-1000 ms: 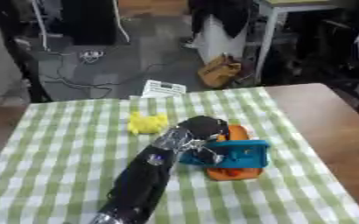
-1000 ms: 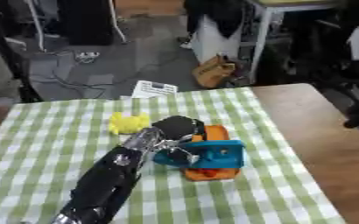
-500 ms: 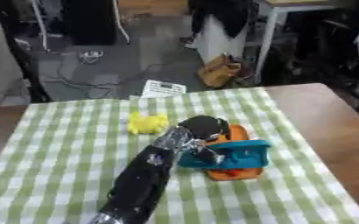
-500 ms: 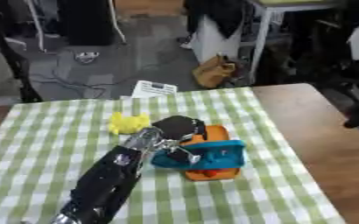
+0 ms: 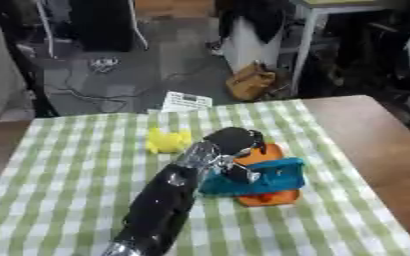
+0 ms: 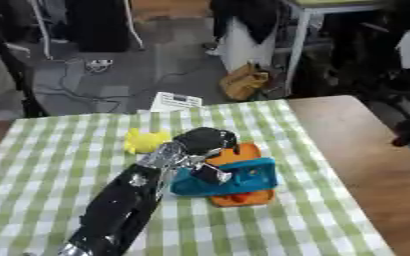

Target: Pick up objects on the table and place them in the box.

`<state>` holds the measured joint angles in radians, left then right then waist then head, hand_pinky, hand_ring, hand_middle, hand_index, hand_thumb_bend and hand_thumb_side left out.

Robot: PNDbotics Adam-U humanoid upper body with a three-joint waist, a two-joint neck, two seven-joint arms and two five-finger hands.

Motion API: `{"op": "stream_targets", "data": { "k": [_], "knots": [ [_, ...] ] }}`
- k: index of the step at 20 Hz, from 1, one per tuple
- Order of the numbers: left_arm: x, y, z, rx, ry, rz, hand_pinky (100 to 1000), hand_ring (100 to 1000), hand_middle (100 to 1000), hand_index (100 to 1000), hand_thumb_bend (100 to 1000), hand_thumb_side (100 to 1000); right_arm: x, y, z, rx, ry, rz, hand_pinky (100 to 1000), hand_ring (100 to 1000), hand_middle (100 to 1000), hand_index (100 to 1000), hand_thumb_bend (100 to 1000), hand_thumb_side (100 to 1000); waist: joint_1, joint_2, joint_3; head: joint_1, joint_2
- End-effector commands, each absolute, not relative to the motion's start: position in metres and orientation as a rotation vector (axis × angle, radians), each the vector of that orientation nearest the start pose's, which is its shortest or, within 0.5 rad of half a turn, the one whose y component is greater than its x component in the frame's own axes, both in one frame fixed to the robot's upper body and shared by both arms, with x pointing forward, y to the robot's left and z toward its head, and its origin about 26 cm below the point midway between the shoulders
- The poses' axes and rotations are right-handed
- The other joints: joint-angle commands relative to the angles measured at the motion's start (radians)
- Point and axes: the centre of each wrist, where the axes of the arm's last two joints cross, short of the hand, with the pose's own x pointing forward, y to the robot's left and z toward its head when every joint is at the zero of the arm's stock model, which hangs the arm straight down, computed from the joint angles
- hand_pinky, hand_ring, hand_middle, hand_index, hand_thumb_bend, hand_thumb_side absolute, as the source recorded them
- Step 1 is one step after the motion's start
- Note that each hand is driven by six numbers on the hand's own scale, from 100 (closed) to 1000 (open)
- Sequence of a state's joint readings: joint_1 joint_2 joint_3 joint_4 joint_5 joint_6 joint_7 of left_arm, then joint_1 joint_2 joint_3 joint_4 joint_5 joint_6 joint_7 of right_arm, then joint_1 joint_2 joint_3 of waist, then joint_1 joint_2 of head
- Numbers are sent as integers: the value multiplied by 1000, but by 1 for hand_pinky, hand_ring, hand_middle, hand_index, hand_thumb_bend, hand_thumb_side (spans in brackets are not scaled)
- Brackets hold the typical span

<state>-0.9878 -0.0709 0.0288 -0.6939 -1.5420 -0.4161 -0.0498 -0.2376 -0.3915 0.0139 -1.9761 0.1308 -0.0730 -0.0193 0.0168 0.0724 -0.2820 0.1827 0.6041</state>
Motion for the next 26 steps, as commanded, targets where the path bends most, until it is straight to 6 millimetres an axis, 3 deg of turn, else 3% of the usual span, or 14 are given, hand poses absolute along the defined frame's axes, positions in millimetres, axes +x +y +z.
{"op": "stream_targets", "data": {
  "k": [1, 14, 15, 17, 26],
  "knots": [
    [478, 90, 122, 841, -1744, -1781, 705, 707, 761, 798, 265, 495, 293, -274, 192, -354, -2280, 520, 521, 603, 737, 752, 100, 692, 7, -11, 1, -3, -15],
    [478, 89, 128, 840, -1766, -1771, 705, 705, 762, 796, 285, 506, 293, -274, 192, -352, -2280, 524, 522, 604, 737, 753, 100, 693, 7, -12, 3, -5, -18],
    [478, 89, 129, 841, -1774, -1763, 702, 703, 763, 795, 280, 555, 293, -274, 192, -352, -2280, 524, 522, 604, 737, 752, 100, 692, 7, -12, 4, -5, -19],
    [478, 89, 132, 843, -1800, -1740, 699, 698, 761, 793, 262, 592, 293, -274, 192, -351, -2280, 524, 522, 604, 737, 753, 100, 693, 6, -12, 5, -6, -20],
    [479, 90, 153, 829, -1916, -1650, 695, 686, 757, 785, 283, 578, 293, -274, 191, -352, -2277, 524, 522, 604, 737, 752, 100, 692, 1, -12, 12, -8, -19]
  ]
}}
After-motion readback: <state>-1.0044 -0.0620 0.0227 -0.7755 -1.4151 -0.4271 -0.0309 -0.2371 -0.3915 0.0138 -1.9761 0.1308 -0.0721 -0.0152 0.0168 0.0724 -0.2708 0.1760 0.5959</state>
